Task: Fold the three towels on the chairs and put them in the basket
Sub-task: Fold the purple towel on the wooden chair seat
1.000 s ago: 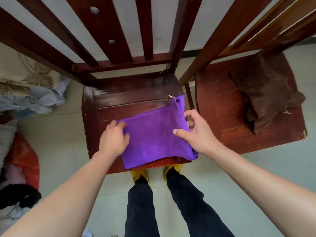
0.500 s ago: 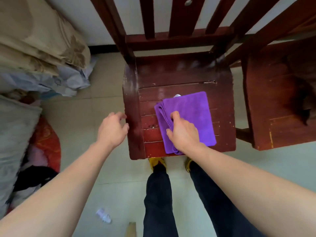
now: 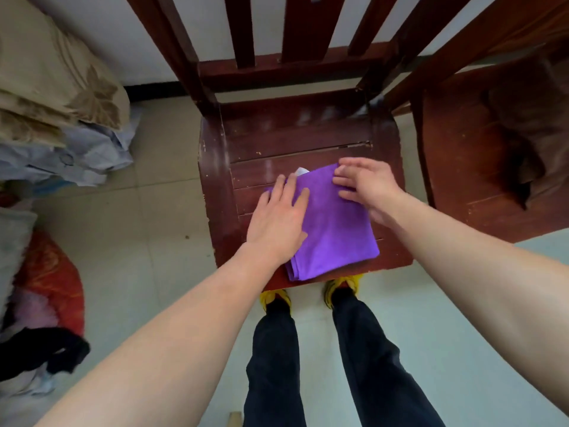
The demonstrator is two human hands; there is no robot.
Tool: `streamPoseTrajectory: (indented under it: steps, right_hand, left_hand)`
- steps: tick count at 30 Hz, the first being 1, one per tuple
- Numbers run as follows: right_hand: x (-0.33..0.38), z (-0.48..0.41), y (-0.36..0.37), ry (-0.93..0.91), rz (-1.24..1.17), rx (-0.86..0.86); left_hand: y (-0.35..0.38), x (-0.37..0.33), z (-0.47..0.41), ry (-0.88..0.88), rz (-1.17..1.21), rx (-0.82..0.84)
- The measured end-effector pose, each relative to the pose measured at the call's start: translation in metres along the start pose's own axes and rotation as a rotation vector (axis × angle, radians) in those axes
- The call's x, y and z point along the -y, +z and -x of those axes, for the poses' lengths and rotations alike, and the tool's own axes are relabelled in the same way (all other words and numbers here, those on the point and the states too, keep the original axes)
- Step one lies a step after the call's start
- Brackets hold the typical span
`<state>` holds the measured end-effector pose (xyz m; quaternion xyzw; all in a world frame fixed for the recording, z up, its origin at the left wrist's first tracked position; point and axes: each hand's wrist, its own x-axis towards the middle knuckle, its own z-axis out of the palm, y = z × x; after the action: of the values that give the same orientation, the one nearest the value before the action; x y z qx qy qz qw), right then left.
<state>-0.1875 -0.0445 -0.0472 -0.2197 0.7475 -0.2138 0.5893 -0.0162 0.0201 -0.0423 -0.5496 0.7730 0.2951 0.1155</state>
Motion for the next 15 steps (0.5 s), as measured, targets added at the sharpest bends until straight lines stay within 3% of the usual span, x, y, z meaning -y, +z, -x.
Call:
streamPoseTrajectory:
  steps: [3,7,9,12,15]
  right_hand:
    - [0.019,-0.015,-0.004,0.044,-0.162,0.028]
    - [0.014,0.012,-0.008,-0.084,-0.082,-0.097]
    - [-0.011,0.041,-0.011,-0.075,-0.028,-0.07]
    - [-0.056,0.08,-0.024,0.03,0.063,0.013]
    - [-0.085,0.082,-0.04,0.141,0.098,-0.054]
  left_hand:
    - [0.008,0.009,-0.006,-0.076,-0.069,0.141]
    - [0.005,0.007,-0.003,-0.079,-0.122,0.161]
    - [0.003,-0.001,0.001,-0.069,-0.172,0.067]
    - [0.012,-0.017,0.016,0.114,-0.22,-0.191]
    - [0.032,-0.019,0.036,0.147,-0.198,-0.112]
